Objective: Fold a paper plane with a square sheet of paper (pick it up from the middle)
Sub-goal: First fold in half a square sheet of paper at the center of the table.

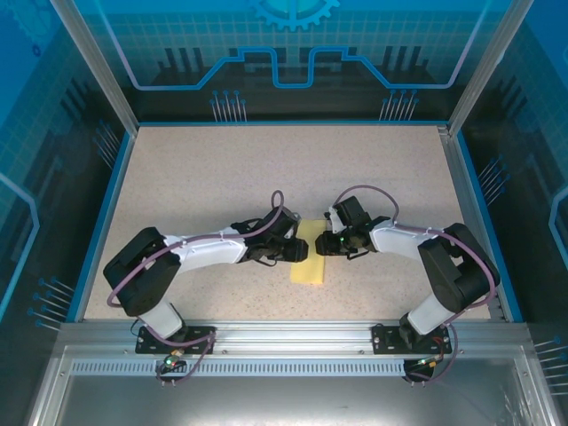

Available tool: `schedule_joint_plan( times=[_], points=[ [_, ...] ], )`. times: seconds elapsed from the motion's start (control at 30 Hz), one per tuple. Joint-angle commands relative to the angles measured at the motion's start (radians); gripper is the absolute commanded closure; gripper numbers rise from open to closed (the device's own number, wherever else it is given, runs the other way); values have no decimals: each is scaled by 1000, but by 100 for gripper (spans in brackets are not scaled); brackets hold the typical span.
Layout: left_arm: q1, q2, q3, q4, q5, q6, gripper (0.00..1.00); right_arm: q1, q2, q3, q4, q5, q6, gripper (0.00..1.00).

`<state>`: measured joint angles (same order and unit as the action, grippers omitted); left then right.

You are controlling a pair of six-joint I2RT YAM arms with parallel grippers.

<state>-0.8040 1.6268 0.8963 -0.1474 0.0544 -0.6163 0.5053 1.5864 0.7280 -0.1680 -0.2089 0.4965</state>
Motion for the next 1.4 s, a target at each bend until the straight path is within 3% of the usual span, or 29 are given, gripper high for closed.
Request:
schedule_joint_plan(
  times=[0.0,0.43,1.37],
  points=[
    [24,-33,28,-52,-23,36,57,6,-1,5,-13,16,15,65],
    [56,-36,12,-45,-8,35,55,-11,-13,-59,79,22,133,64],
    [84,-61,-26,-30,-17,16,55,-27,-39,-85,30,45,110,67]
  ],
)
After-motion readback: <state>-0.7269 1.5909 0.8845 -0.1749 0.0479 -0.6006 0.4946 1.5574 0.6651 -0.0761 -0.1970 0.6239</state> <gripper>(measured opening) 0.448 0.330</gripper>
